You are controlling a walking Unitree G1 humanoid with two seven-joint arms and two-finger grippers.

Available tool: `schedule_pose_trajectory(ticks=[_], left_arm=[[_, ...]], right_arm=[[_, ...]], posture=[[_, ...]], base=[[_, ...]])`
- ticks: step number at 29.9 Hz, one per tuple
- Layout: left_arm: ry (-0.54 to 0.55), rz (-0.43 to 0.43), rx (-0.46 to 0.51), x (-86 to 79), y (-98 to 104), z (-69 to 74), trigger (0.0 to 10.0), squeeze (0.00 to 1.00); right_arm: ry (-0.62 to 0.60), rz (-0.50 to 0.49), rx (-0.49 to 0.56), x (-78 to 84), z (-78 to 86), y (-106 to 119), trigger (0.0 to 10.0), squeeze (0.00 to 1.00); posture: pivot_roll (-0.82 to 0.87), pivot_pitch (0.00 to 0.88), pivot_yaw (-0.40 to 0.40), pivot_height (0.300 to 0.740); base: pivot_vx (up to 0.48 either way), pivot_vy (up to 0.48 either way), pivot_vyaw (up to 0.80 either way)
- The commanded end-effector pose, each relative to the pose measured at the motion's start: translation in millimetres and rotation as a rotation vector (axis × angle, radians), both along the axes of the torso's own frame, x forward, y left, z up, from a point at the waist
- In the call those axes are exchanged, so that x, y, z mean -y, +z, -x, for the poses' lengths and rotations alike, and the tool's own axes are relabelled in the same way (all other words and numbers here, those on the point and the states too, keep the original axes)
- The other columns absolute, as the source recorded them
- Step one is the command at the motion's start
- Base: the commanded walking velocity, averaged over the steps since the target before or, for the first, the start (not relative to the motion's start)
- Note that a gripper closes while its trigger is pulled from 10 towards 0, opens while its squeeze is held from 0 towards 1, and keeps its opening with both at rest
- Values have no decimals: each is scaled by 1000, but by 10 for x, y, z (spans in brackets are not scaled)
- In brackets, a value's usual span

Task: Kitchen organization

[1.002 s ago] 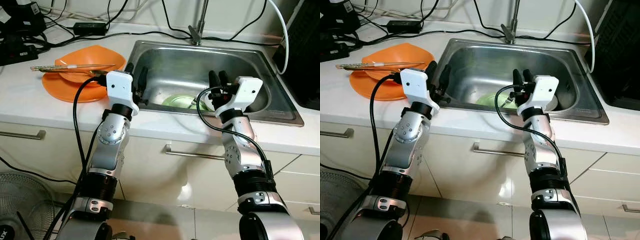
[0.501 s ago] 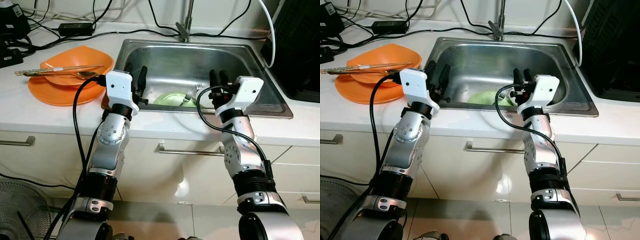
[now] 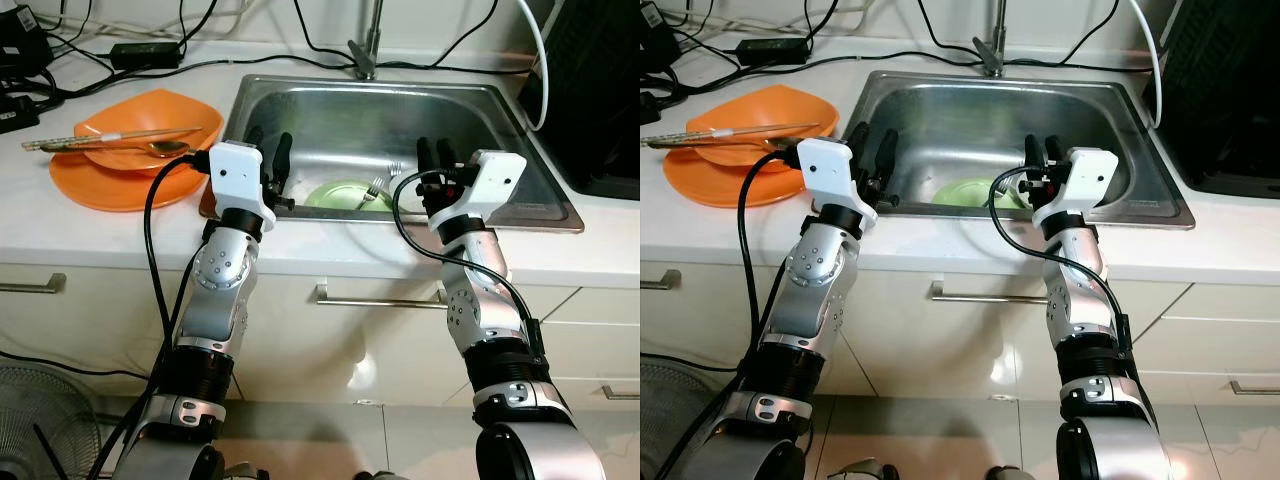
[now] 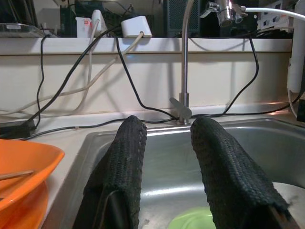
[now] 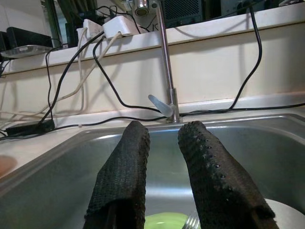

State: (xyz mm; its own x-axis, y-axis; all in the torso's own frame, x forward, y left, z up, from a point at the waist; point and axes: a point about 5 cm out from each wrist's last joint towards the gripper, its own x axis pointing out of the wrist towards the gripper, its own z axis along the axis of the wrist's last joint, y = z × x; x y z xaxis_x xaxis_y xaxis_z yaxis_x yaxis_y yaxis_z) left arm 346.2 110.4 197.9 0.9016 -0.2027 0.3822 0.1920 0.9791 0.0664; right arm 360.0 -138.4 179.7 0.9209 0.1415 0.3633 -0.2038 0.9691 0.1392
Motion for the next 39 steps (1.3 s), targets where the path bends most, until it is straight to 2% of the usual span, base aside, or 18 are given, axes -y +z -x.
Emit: schedule_pose_trajectory(ticks=[1,22,39], left_arm=[[5,-10,5,0,11,6,10000,0],[-2,-15,9,5,23,10,10000,0],[-14,-11,23,19,62,7,10000,0]], right_arm=[[-1,0,25,-6,2,47,10000,0],[12,-3,31,-45,4,42,10000,0],[0,-10,25,-21,-5,35,10000,0]], posture=[[76,36,-8,740],[80,29,1,740],[79,36,6,740]], base=[[266,0,0],[338,0,-88],[0,0,0]])
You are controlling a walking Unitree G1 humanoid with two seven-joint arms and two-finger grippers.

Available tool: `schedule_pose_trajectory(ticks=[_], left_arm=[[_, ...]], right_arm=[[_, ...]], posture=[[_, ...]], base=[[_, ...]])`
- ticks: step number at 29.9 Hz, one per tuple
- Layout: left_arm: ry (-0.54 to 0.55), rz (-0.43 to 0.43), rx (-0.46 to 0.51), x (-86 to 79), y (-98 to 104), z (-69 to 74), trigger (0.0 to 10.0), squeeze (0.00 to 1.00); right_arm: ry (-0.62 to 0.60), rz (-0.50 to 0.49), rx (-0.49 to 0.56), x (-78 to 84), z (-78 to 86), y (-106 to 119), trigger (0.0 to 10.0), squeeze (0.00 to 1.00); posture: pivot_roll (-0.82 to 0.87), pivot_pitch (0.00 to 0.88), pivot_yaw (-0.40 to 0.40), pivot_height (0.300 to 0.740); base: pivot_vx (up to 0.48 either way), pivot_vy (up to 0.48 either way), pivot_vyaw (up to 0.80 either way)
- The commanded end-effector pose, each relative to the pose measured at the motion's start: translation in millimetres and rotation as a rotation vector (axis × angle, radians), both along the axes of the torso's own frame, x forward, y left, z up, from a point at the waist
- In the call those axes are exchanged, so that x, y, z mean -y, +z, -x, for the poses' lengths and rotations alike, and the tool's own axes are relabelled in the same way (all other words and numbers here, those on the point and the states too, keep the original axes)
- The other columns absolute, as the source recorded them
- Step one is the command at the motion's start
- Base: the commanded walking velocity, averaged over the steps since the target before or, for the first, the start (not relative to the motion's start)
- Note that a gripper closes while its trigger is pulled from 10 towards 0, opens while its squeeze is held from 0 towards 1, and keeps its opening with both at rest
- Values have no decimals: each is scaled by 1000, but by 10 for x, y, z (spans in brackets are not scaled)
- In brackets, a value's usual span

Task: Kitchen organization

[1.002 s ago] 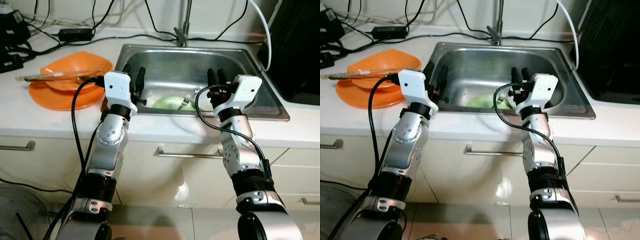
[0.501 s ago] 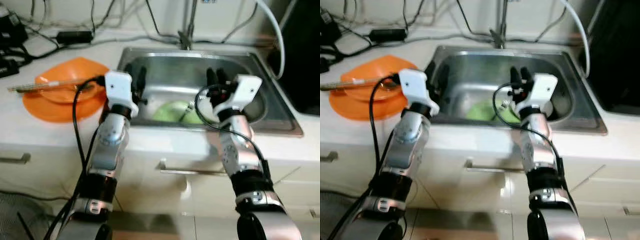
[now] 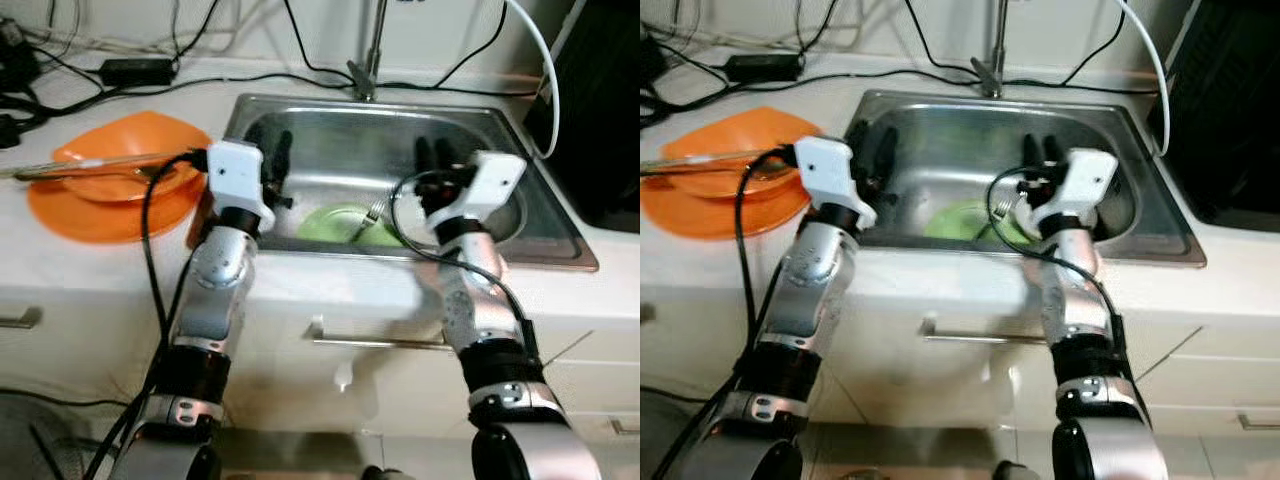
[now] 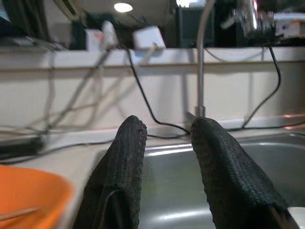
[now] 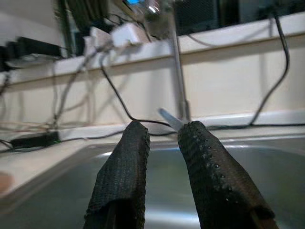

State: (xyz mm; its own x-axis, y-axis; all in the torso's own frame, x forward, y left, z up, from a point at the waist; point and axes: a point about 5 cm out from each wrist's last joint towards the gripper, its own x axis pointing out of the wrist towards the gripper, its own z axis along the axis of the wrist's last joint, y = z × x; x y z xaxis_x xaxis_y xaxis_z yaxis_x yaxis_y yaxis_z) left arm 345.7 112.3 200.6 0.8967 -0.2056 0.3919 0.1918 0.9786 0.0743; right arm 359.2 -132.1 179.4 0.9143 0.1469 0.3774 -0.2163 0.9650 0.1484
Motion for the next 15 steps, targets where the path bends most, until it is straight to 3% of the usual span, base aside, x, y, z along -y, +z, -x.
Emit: schedule_pose_trajectory(ticks=[1,15], left_arm=[[-15,-5,10,41,38,0,10000,0],[-14,16,-5,34,21,-2,10000,0]], right_arm=[[-13,1,10,46,-16,38,10000,0],[-14,7,4,46,-18,30,10000,0]], posture=[[79,36,6,740],[79,36,1,740]], base=[[0,0,0],[0,20,0]])
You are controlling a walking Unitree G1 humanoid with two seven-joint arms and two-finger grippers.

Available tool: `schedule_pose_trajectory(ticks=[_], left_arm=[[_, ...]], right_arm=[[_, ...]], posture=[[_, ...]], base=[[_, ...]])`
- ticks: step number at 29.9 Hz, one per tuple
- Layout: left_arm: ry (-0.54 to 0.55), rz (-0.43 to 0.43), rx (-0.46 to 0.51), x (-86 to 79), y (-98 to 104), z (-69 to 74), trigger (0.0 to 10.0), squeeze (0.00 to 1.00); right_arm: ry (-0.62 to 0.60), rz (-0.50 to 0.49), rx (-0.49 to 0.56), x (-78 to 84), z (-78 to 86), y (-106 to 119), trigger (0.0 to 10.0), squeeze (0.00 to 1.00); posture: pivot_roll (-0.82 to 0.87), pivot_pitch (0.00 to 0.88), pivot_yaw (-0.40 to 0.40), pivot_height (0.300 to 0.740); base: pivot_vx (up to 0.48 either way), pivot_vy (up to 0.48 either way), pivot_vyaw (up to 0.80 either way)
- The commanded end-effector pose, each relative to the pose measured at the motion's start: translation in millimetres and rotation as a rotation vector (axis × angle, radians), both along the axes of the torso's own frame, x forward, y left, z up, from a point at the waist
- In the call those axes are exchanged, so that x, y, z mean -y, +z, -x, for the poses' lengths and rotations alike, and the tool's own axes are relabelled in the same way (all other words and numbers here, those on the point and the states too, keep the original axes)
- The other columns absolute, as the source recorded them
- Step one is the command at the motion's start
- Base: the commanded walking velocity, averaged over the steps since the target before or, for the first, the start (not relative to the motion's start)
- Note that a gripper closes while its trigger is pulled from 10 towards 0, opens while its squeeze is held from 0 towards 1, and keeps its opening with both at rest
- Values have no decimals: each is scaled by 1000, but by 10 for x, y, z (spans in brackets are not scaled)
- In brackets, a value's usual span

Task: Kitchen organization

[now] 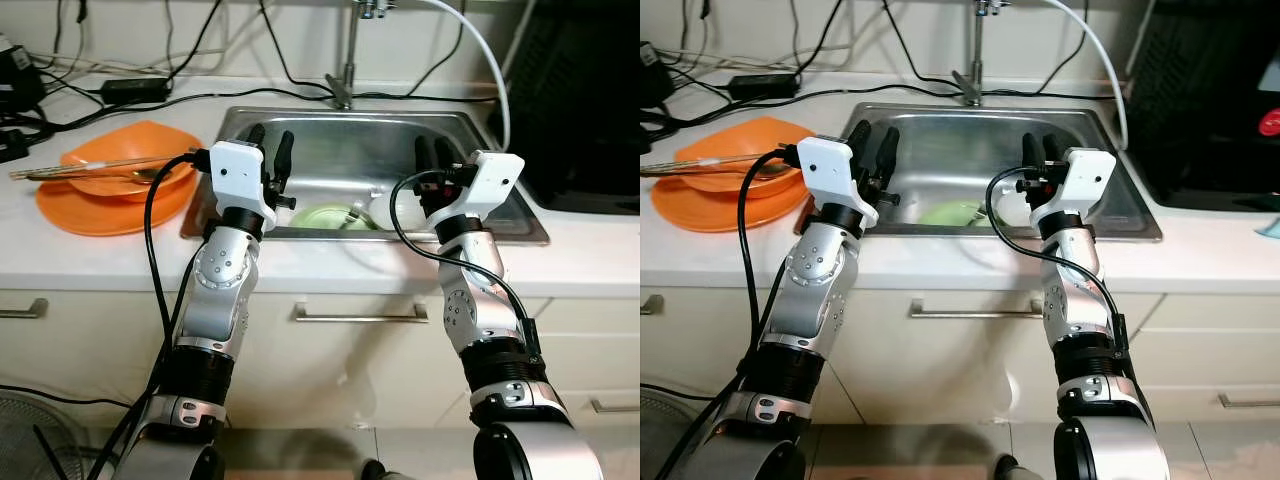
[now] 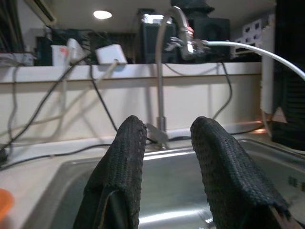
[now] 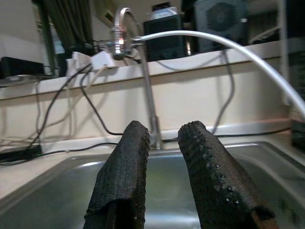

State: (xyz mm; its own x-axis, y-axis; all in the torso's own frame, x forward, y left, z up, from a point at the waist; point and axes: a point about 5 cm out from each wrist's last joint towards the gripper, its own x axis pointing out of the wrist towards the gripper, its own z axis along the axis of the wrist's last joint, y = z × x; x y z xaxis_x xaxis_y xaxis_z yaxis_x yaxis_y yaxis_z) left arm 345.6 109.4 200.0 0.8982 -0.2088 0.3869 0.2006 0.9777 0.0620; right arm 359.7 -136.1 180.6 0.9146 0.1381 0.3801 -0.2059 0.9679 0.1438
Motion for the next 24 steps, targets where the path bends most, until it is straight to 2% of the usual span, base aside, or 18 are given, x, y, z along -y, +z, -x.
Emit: schedule_pose_trajectory(ticks=[1,9,12,24], left_arm=[[-5,5,3,5,27,-3,10000,0],[-2,7,-2,0,23,-3,10000,0],[-2,7,-2,-1,24,-5,10000,0],[-3,10,-7,7,15,2,10000,0]], right_arm=[[-3,3,1,6,-13,17,10000,0],[-5,5,-14,12,-20,1,10000,0],[-2,2,-22,10,-25,-5,10000,0],[-4,9,-12,8,-15,-5,10000,0]], posture=[[79,36,1,740],[79,36,2,740],[79,35,3,740],[77,33,0,740]], base=[[0,281,0],[0,343,0],[0,356,-673],[0,356,0]])
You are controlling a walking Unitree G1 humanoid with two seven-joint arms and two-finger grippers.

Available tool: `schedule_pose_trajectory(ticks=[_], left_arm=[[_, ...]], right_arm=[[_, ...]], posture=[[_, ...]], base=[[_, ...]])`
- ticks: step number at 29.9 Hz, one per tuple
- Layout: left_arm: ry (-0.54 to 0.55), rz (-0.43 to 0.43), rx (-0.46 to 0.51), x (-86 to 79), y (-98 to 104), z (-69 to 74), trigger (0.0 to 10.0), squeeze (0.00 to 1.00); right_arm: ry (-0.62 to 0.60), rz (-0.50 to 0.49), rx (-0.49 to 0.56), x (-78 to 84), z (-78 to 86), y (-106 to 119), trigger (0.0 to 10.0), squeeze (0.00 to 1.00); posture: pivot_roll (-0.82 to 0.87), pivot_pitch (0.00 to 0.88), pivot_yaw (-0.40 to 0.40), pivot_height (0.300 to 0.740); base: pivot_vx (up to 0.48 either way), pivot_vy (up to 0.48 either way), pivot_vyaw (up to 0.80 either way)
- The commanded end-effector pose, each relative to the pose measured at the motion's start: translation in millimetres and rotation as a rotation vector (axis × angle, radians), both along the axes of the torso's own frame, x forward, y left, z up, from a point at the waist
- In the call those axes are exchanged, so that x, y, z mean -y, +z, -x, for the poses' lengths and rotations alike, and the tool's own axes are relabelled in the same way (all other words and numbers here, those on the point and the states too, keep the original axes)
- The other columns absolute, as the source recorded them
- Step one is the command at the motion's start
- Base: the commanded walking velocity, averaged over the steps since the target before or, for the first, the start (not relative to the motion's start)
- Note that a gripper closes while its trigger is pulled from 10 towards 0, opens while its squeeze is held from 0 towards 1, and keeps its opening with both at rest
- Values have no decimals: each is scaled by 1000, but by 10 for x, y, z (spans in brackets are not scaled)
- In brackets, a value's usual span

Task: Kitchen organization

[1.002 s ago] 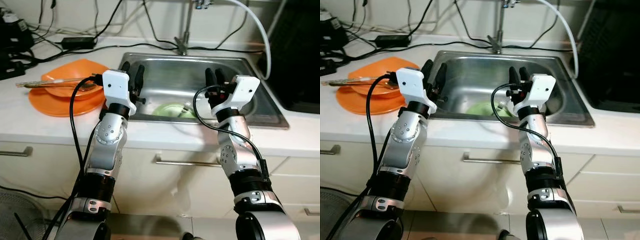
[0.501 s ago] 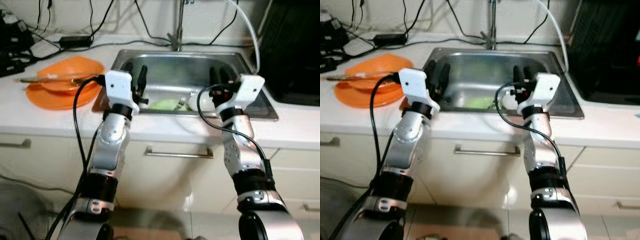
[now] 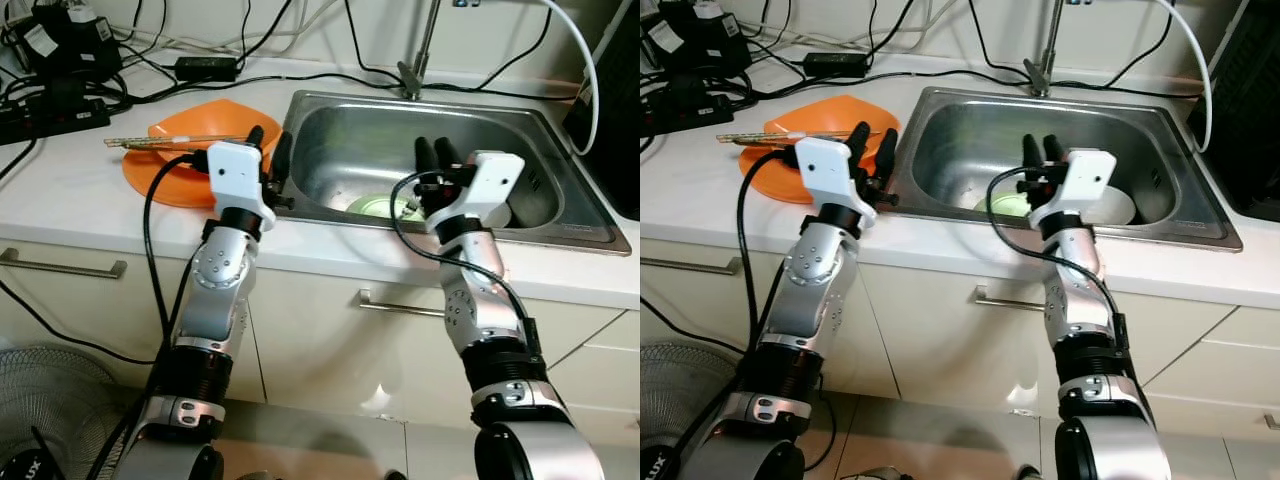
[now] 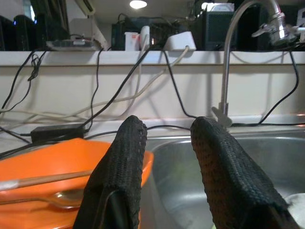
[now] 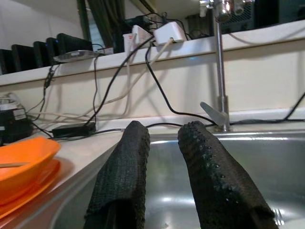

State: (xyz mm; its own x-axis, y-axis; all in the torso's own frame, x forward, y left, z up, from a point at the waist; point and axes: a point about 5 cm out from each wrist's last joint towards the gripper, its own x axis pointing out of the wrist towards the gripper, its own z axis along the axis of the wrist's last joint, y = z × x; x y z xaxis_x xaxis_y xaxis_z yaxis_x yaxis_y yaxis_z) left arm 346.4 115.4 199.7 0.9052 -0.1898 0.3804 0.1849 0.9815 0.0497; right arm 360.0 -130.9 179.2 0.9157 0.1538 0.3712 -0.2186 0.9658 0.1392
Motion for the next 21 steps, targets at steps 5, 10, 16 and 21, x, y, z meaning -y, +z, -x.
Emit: schedule_pose_trajectory(ticks=[5,10,16,21], left_arm=[[-20,-1,1,68,16,9,10000,0],[-17,-5,7,68,26,8,10000,0],[-19,-10,12,77,27,17,10000,0],[-22,-8,11,81,27,20,10000,0]], right_arm=[[-11,-9,-15,55,-25,8,10000,0],[-12,0,-6,53,-17,11,10000,0],[-14,1,-7,57,-10,0,10000,0],[-16,4,-12,63,-9,-9,10000,0]], posture=[[78,31,-1,740],[78,31,0,740],[78,36,-1,740],[79,41,-1,740]], base=[[0,371,0],[0,344,-409],[0,41,0],[0,0,0]])
